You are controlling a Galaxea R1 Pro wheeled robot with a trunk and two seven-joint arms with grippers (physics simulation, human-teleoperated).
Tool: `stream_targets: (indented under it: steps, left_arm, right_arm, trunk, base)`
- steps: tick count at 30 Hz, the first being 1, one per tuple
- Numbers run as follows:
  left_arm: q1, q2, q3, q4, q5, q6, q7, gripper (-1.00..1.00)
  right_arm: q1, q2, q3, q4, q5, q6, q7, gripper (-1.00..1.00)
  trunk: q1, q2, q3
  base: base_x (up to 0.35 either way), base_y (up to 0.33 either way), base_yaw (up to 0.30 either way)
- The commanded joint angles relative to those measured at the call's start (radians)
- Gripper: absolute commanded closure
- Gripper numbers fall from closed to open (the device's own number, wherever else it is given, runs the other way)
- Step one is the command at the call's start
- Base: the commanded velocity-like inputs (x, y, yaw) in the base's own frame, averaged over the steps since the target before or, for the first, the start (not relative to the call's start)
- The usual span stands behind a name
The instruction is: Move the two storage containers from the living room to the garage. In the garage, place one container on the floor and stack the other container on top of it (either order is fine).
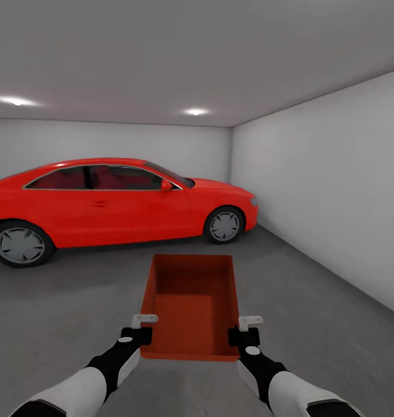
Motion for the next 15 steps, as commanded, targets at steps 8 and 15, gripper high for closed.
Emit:
stream_targets:
  steps: [8, 15]
  left_arm:
    - [-0.002, 0.002, 0.077, -0.003, -0.006, 0.003, 0.063, 1.00]
    - [-0.001, 0.002, 0.077, -0.003, -0.006, 0.002, 0.063, 1.00]
  right_arm:
    - [-0.001, -0.031, -0.010, 0.002, 0.000, -0.003, -0.055, 1.00]
    - [-0.001, -0.031, -0.010, 0.002, 0.001, -0.003, -0.055, 1.00]
  trunk:
    - [0.001, -0.001, -0.002]
    - [0.001, -0.001, -0.002]
  base:
    - [0.300, 0.218, -0.286]
    - [0.298, 0.222, -0.286]
